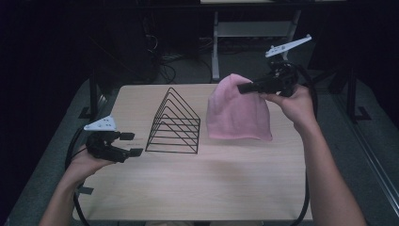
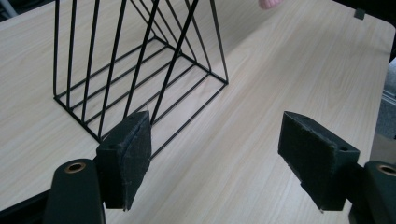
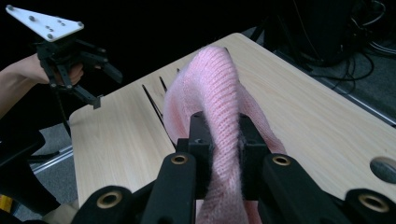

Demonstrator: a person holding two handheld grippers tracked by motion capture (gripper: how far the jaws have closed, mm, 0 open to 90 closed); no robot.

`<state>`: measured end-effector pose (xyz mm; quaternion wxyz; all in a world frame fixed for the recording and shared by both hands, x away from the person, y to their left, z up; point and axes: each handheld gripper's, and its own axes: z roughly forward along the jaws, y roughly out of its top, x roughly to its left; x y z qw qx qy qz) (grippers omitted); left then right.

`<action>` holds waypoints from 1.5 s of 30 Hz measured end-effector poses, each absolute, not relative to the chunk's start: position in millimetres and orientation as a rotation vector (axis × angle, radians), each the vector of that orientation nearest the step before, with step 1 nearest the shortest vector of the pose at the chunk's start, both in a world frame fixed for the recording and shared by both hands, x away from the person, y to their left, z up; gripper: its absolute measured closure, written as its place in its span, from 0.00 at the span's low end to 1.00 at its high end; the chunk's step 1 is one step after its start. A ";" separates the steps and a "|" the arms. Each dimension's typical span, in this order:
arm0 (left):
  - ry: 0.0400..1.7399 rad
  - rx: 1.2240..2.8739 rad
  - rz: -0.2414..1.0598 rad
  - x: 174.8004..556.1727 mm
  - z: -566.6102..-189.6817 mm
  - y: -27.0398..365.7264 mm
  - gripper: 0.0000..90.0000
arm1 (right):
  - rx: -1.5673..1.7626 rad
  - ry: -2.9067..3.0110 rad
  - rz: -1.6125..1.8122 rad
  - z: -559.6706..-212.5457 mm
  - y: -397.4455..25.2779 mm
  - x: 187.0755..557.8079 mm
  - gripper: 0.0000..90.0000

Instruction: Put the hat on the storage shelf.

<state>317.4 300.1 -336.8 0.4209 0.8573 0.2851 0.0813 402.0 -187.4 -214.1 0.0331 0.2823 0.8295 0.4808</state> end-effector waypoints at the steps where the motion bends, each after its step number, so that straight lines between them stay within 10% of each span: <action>1: 0.708 2.155 0.207 318.6 -335.5 298.8 0.29 | 0.860 2.557 1.478 -211.6 -184.2 402.6 0.89; 45: 0.557 2.154 0.118 377.2 -269.2 259.8 0.42 | 0.513 2.649 1.501 -146.8 -46.3 424.3 0.88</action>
